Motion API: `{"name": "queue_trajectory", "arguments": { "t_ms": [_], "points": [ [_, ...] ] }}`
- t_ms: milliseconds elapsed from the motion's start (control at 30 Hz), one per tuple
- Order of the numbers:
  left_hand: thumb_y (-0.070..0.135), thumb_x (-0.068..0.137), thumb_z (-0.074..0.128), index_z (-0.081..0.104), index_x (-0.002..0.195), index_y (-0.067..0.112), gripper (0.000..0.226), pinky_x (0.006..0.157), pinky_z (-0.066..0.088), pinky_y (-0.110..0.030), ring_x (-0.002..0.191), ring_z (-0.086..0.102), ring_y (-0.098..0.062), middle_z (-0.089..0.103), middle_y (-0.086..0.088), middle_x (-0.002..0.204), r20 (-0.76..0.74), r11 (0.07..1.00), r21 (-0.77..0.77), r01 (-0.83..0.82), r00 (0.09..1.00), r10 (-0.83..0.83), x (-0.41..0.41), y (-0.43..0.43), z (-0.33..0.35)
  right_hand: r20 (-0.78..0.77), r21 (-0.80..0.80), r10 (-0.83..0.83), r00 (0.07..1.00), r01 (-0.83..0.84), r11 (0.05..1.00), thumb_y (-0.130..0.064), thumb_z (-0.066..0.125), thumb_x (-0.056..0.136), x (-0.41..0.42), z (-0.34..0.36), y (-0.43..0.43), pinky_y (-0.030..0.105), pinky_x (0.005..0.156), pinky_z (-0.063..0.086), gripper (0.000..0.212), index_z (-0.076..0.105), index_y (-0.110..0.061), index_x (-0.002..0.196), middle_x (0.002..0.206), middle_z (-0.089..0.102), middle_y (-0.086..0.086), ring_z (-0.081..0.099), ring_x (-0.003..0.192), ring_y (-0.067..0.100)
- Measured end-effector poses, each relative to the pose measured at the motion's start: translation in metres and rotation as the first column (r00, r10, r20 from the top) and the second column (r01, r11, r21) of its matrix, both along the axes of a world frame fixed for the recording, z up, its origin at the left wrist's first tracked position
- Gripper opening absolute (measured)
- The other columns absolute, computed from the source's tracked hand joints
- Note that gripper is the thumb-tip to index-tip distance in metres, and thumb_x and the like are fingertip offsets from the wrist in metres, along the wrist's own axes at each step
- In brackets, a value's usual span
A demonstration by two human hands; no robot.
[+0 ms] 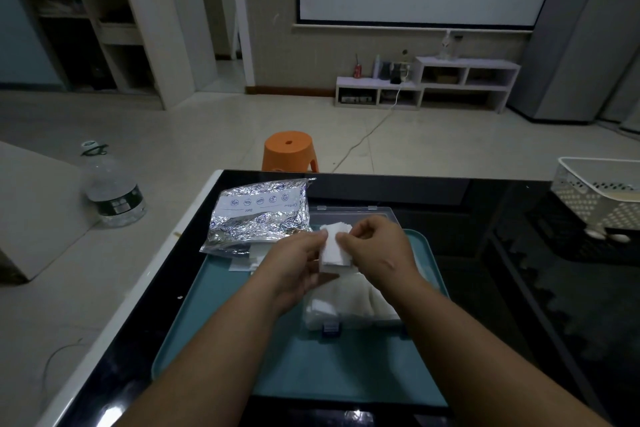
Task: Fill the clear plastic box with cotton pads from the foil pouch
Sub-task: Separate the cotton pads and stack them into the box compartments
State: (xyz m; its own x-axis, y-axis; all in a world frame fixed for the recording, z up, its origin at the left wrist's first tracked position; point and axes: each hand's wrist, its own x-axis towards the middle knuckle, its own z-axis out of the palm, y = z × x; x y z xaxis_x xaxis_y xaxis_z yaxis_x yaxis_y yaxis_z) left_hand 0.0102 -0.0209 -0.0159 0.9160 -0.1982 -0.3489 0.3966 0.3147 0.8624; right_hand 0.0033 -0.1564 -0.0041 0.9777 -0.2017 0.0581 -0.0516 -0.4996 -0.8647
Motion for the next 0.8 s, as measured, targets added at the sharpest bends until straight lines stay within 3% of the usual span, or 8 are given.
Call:
{"name": "queue_trajectory", "arguments": {
  "t_ms": [167, 333, 500, 800],
  "points": [
    [-0.005, 0.091, 0.053, 0.060, 0.096, 0.004, 0.013, 0.058, 0.059, -0.031, 0.071, 0.066, -0.024, 0.067, -0.015, 0.085, 0.008, 0.996, 0.075, -0.037, 0.999, 0.037, 0.0006, 0.0029, 0.0009, -0.039, 0.102, 0.029, 0.999, -0.025, 0.994, -0.014, 0.060, 0.088, 0.0006, 0.0020, -0.0031, 0.044, 0.083, 0.055, 0.006, 0.059, -0.019, 0.086, 0.088, 0.062, 0.002, 0.061, 0.087, 0.021],
    [-0.006, 0.091, 0.047, 0.058, 0.090, 0.008, 0.017, 0.056, 0.055, -0.027, 0.068, 0.061, -0.020, 0.063, -0.010, 0.082, -0.025, 0.994, 0.062, -0.089, 0.996, 0.090, 0.0067, 0.0077, 0.0016, -0.081, 0.219, -0.029, 0.996, 0.046, 0.975, -0.012, 0.052, 0.091, 0.0035, 0.0038, -0.0083, 0.046, 0.086, 0.054, 0.011, 0.059, -0.022, 0.090, 0.093, 0.060, 0.001, 0.059, 0.090, 0.022],
    [-0.009, 0.092, 0.043, 0.063, 0.102, 0.004, 0.025, 0.055, 0.057, -0.027, 0.075, 0.063, -0.023, 0.066, -0.014, 0.090, -0.011, 0.998, 0.002, -0.061, 0.998, 0.061, 0.0072, 0.0099, 0.0021, -0.187, 0.320, 0.127, 0.974, -0.062, 0.945, -0.028, 0.057, 0.096, 0.0005, 0.0067, -0.0055, 0.032, 0.072, 0.057, 0.017, 0.065, -0.013, 0.093, 0.095, 0.067, 0.008, 0.067, 0.086, 0.022],
    [-0.004, 0.093, 0.045, 0.059, 0.114, 0.005, 0.027, 0.060, 0.058, -0.030, 0.077, 0.064, -0.024, 0.065, -0.018, 0.102, -0.014, 0.999, 0.044, -0.020, 1.000, 0.020, 0.0056, 0.0092, 0.0011, -0.246, 0.343, 0.142, 0.959, -0.051, 0.938, -0.010, 0.068, 0.086, -0.0011, 0.0083, -0.0057, 0.029, 0.067, 0.058, 0.017, 0.060, -0.012, 0.101, 0.101, 0.064, 0.009, 0.065, 0.091, 0.023]
  ]
}}
